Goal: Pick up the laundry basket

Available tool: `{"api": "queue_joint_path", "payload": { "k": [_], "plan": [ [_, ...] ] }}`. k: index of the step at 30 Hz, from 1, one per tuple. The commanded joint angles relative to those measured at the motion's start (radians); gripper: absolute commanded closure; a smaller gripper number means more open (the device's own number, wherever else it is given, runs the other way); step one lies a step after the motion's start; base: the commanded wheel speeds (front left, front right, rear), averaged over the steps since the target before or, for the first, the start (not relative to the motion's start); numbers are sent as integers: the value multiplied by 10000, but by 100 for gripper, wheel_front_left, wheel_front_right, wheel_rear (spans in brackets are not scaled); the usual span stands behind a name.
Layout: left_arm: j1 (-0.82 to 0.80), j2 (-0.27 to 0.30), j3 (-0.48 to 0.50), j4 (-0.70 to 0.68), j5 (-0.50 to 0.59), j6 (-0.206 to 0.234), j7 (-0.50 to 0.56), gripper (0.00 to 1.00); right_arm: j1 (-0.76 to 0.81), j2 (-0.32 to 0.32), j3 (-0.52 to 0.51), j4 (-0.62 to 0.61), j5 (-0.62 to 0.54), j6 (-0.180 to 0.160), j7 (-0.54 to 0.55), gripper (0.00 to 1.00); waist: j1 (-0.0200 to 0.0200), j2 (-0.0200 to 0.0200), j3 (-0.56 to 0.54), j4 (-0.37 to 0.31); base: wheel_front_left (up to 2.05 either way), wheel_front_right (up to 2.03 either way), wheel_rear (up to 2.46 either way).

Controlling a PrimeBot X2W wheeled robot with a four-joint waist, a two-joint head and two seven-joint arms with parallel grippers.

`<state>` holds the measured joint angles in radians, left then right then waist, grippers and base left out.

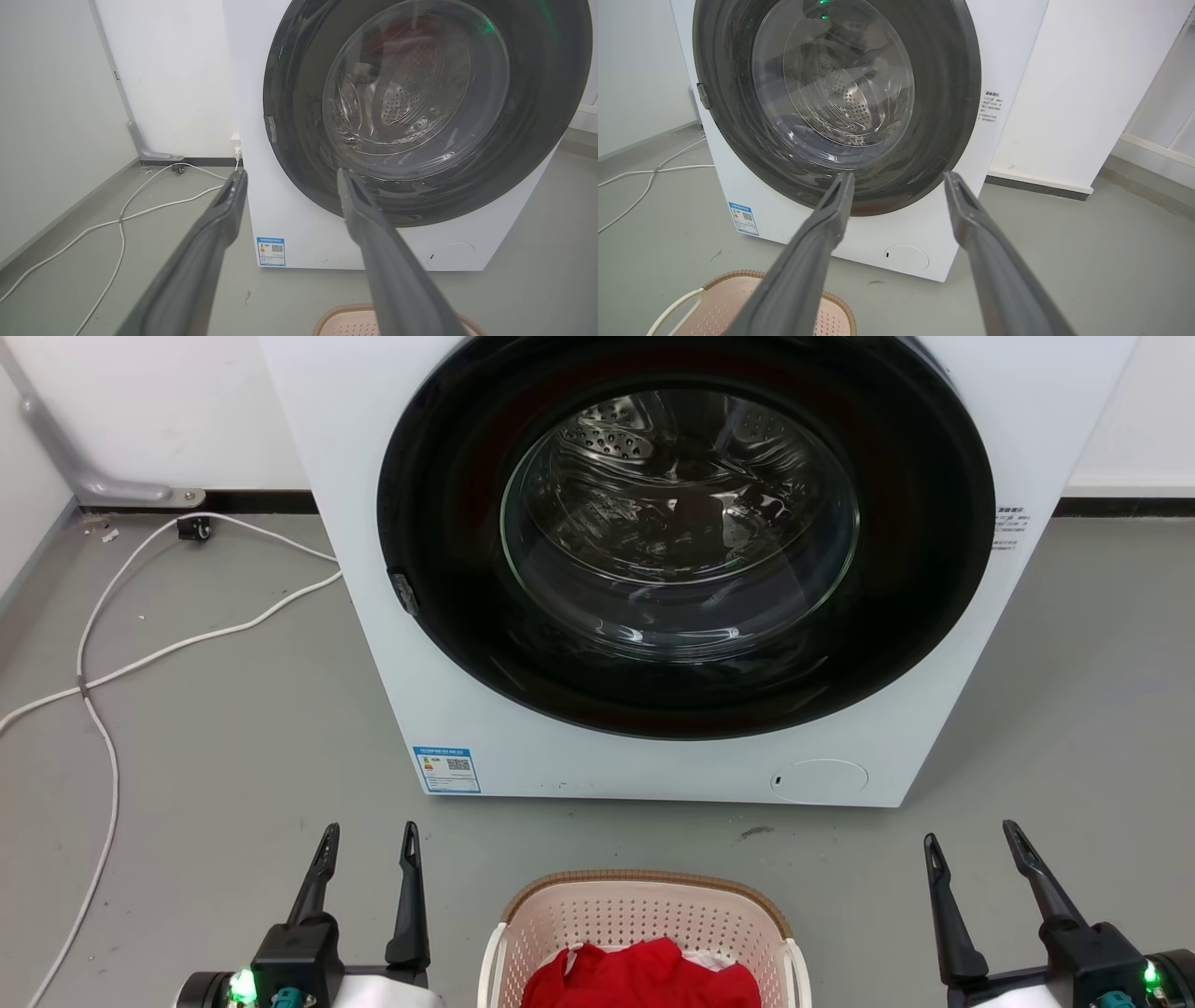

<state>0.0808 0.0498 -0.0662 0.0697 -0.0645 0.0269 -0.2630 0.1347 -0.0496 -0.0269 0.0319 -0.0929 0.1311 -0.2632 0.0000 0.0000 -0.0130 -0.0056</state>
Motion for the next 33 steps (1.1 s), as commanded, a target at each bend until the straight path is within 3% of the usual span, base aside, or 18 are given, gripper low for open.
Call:
{"api": "queue_joint_path", "payload": {
  "k": [1,9,16,22,26,33],
  "plan": [
    [136,9,-25,4,11,37,-28,0,135,-12,5,15,82,-7,-25,0,0,0,-5,0,0,0,0],
    [-67,9,15,125,-55,81,-28,0,-79,-12,30,24,97,-7,-25,0,0,0,32,-29,0,0,0],
    [-994,6,88,1299,-98,-329,-28,0,-916,-12,448,735,-227,-7,-23,0,0,0,504,-20,0,0,0],
    [-2850,227,-9,3593,70,-801,-28,0,-2446,-9,768,2900,-718,-7,-25,0,0,0,1613,-54,0,0,0],
    [-4216,473,-205,5656,210,-1040,-2,0,-3701,-7,956,5016,-1142,-7,-23,0,0,0,2411,-151,0,0,0],
    [-6251,788,-776,8442,297,-1401,521,0,-5935,-11,1346,8221,-1556,-8,805,0,0,0,3781,-309,0,0,0]
  ]
}}
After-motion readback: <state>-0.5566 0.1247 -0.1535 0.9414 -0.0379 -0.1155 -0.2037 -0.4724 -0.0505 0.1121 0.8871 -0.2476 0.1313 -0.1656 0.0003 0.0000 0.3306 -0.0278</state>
